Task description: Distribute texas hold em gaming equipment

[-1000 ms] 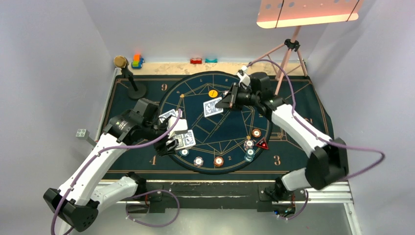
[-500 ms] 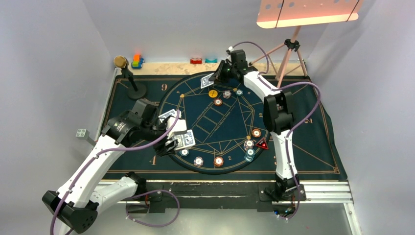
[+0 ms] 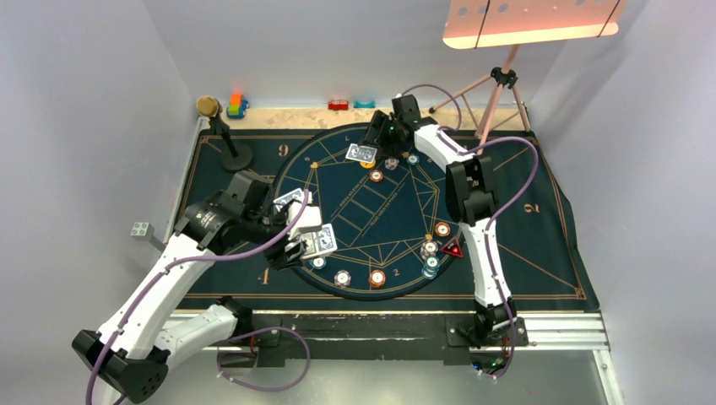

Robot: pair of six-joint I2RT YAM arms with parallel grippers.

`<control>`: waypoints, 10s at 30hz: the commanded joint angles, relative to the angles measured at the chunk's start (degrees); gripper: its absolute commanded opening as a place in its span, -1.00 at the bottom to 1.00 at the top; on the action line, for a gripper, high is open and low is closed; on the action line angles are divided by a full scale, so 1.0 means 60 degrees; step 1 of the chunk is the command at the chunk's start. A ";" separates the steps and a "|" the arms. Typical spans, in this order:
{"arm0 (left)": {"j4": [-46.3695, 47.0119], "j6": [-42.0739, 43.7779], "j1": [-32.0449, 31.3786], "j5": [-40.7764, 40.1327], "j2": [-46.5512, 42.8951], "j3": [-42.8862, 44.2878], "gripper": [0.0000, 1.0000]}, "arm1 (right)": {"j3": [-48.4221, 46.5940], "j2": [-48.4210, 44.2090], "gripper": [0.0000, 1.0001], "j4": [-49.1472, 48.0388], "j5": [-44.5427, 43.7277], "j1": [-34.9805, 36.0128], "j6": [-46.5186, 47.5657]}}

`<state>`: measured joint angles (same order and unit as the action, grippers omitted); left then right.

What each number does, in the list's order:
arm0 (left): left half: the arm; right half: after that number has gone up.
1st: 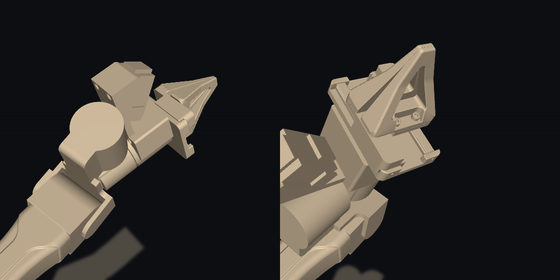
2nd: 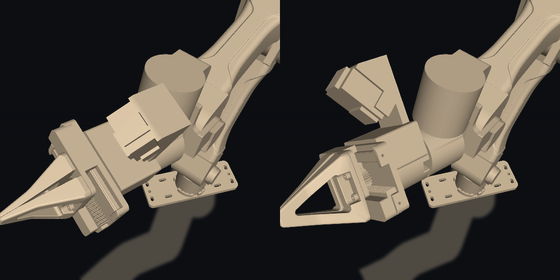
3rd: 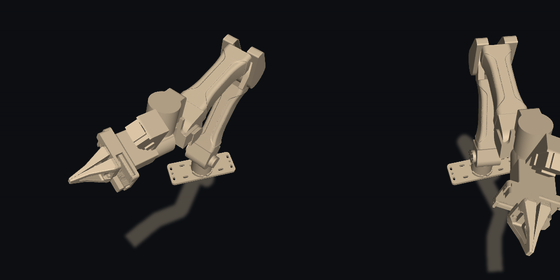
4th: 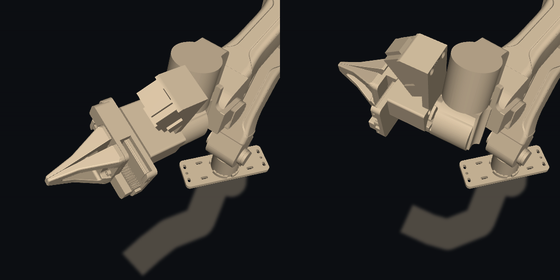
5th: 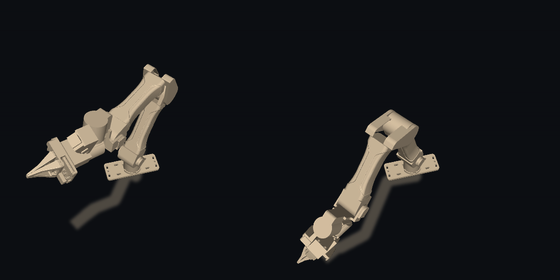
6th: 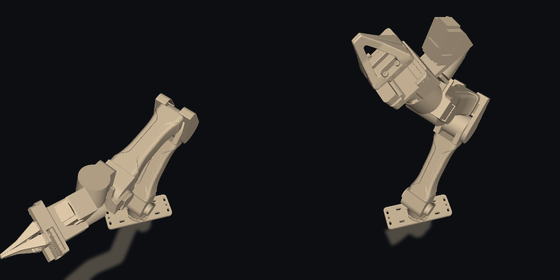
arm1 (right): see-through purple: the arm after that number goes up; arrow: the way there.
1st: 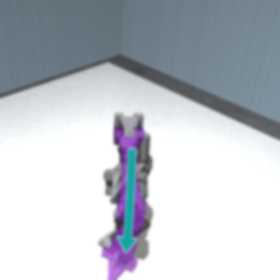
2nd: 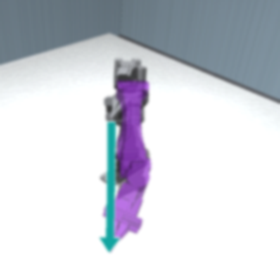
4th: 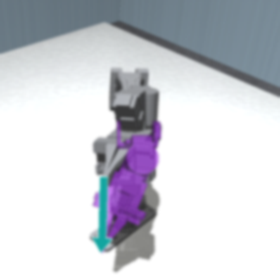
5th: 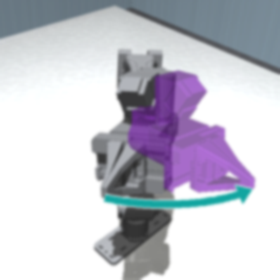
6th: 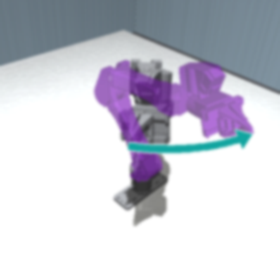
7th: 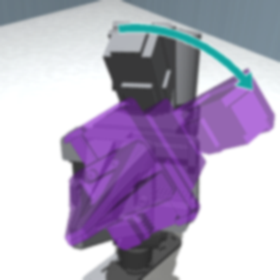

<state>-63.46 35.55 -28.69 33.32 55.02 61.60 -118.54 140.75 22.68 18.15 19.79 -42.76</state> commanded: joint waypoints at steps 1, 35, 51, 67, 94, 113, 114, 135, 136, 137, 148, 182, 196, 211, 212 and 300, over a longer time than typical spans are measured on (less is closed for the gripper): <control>0.0275 -0.0122 -0.0023 0.0379 -0.0165 0.0067 -1.00 | -0.0835 -0.0587 0.61 0.0954 -0.1285 -0.0050 0.0524; 0.0624 -0.0574 0.0006 0.0496 0.0084 0.0256 -1.00 | 1.0151 -1.1375 0.93 -0.3536 0.3291 0.3917 -0.0291; 0.0569 -0.0585 0.0006 0.0597 0.0160 0.0441 -1.00 | 1.0212 -0.9959 0.64 -0.4653 0.3167 0.4599 -0.0902; 0.0556 -0.0620 0.0006 0.0643 0.0110 0.0485 -1.00 | 1.0807 -1.0475 -0.05 -0.4344 0.2900 0.4275 -0.1005; 0.0518 -0.0608 0.0019 0.0643 0.0048 0.0455 -1.00 | 1.1010 -1.2367 -0.70 -0.2256 0.2449 0.2717 -0.0192; 0.0379 -0.0542 0.0028 0.0671 -0.0043 0.0463 -1.00 | 1.2375 -1.1184 -1.00 -0.0877 -0.0282 -0.0037 0.0809; 0.0381 -0.0535 0.0021 0.0672 -0.0039 0.0456 -1.00 | 1.2343 -1.0978 -1.00 -0.0914 -0.0388 -0.0058 0.0870; 0.0418 -0.0534 0.0020 0.0715 0.0024 0.0414 -1.00 | 1.1371 -1.0734 0.21 0.0815 -0.2913 -0.0064 0.1598; 0.0415 -0.0536 0.0020 0.0716 0.0026 0.0414 -1.00 | 1.1311 -1.0938 0.21 0.0770 -0.2713 -0.0054 0.1602; 0.0417 -0.0535 0.0020 0.0712 0.0006 0.0410 -1.00 | 1.1296 -1.1172 0.22 0.0645 -0.2386 -0.0033 0.1606; 0.0436 -0.0564 0.0021 0.0711 0.0046 0.0440 -1.00 | 1.0011 -1.1824 0.78 -0.1751 0.2142 0.2651 0.0335; 0.0353 -0.0578 0.0020 0.0731 -0.0022 0.0558 -1.00 | 1.0168 -1.0312 0.24 -0.3834 0.2665 0.4609 -0.0753; 0.0322 -0.0566 0.0021 0.0711 -0.0072 0.0595 -1.00 | 1.0511 -1.0783 0.08 -0.3497 0.2729 0.3997 -0.0626; 0.0328 -0.0556 0.0025 0.0701 -0.0078 0.0572 -1.00 | 1.0370 -1.1488 -0.41 -0.2435 0.2249 0.3492 -0.0226; 0.0333 -0.0563 0.0025 0.0694 -0.0080 0.0580 -1.00 | 1.0384 -1.1560 -0.44 -0.2423 0.2245 0.3426 -0.0221; 0.0366 -0.0542 0.0035 0.0723 -0.0104 0.0476 -1.00 | 0.9572 -1.0027 0.86 -0.4656 0.3068 0.3228 -0.1073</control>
<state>-62.65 32.23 -28.64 35.77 53.89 62.57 -65.21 83.64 -0.36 30.50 38.20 -47.40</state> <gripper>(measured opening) 0.714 0.922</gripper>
